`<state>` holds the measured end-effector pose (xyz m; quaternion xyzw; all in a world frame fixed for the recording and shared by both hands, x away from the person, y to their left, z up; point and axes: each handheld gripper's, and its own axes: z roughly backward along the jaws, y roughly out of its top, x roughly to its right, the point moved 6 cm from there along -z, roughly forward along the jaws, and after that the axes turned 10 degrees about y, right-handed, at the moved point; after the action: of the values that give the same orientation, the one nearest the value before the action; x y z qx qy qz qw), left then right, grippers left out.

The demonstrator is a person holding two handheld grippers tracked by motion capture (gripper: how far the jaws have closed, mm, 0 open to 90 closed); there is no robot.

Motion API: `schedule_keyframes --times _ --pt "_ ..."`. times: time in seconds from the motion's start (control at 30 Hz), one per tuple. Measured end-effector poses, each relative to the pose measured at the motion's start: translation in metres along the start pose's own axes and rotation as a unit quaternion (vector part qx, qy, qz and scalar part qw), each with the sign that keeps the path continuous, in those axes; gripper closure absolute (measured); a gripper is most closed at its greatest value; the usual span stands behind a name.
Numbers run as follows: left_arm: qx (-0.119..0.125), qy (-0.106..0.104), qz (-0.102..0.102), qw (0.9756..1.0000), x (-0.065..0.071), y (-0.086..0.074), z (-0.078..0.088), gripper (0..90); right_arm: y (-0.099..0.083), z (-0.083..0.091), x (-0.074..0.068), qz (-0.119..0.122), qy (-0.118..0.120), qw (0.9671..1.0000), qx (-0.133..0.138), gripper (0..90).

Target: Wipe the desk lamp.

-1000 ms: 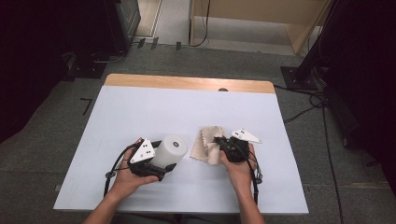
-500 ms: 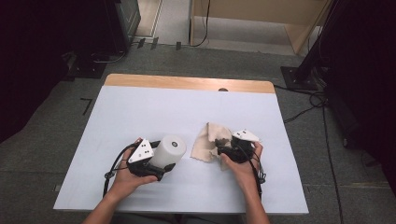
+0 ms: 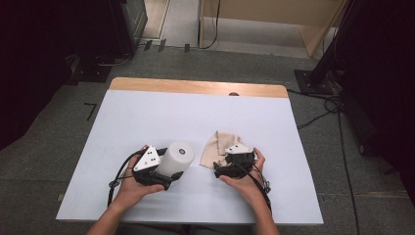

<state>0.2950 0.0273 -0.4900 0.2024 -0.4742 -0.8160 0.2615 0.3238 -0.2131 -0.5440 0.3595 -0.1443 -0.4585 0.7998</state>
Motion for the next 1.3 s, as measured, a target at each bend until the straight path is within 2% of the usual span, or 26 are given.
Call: schedule_keyframes --times 0.07,0.13,0.17,0.27,0.33,0.47,0.53,0.57,0.63,0.7,0.8,0.87,0.9,0.97,1.1,1.23,1.3 --pt "0.000 0.000 -0.001 1.0000 0.000 0.000 0.000 8.6 -0.001 0.001 0.000 -0.002 -0.001 1.0000 0.002 3.6" --pt "0.000 0.000 -0.001 1.0000 0.000 0.000 0.000 8.6 -0.003 0.004 0.002 -0.009 0.010 0.9999 0.010 14.8" --pt "0.000 0.000 -0.001 1.0000 0.000 0.000 0.000 8.6 -0.003 0.006 0.004 -0.008 0.007 0.9998 0.015 19.7" --pt "0.001 0.001 -0.002 1.0000 0.000 0.000 0.000 8.6 -0.005 0.013 0.007 -0.005 0.005 0.9996 0.029 44.8" --pt "0.001 0.002 -0.002 1.0000 0.000 0.000 0.000 8.6 -0.005 0.014 0.009 0.003 0.001 0.9993 0.036 56.4" --pt "0.001 0.004 -0.002 1.0000 0.001 0.000 0.000 8.6 -0.005 0.013 0.002 0.022 -0.010 0.9991 0.033 78.8" --pt "0.001 0.004 -0.001 1.0000 0.001 0.000 -0.001 8.6 -0.004 0.013 -0.001 0.037 -0.021 0.9987 0.028 83.6" --pt "0.002 0.004 -0.001 1.0000 0.001 0.000 -0.001 8.6 -0.003 0.012 -0.001 0.033 -0.021 0.9988 0.028 84.3" --pt "0.002 0.004 -0.001 1.0000 0.001 0.000 -0.001 8.5 -0.001 0.014 -0.001 0.009 0.000 0.9992 0.039 84.5" --pt "0.002 0.003 0.000 1.0000 0.001 0.000 -0.001 8.6 0.001 0.018 0.000 -0.011 0.018 0.9982 0.057 84.3" --pt "0.003 0.002 0.000 1.0000 0.001 0.000 -0.001 8.6 -0.001 0.015 0.000 -0.007 0.015 0.9988 0.045 80.9" --pt "0.002 0.002 0.000 1.0000 0.001 0.000 -0.001 8.6 -0.002 0.013 0.000 -0.015 0.026 0.9985 0.045 70.7" --pt "0.002 0.002 0.000 1.0000 0.001 0.000 -0.001 8.6 -0.002 0.013 -0.001 -0.021 0.041 0.9979 0.047 63.2" --pt "0.002 0.002 -0.001 1.0000 0.001 0.000 -0.001 8.6 0.000 0.014 0.001 -0.028 0.048 0.9970 0.054 54.1" --pt "0.002 0.002 0.000 1.0000 0.000 0.000 -0.001 8.6 0.003 0.020 0.003 -0.040 0.062 0.9950 0.068 40.1" --pt "0.002 0.001 -0.001 1.0000 0.000 0.000 -0.001 8.6 0.007 0.025 -0.001 -0.029 0.060 0.9949 0.076 17.0" --pt "0.002 0.001 -0.001 1.0000 0.000 0.000 0.000 8.6 0.007 0.023 -0.005 -0.013 0.061 0.9954 0.073 11.7"
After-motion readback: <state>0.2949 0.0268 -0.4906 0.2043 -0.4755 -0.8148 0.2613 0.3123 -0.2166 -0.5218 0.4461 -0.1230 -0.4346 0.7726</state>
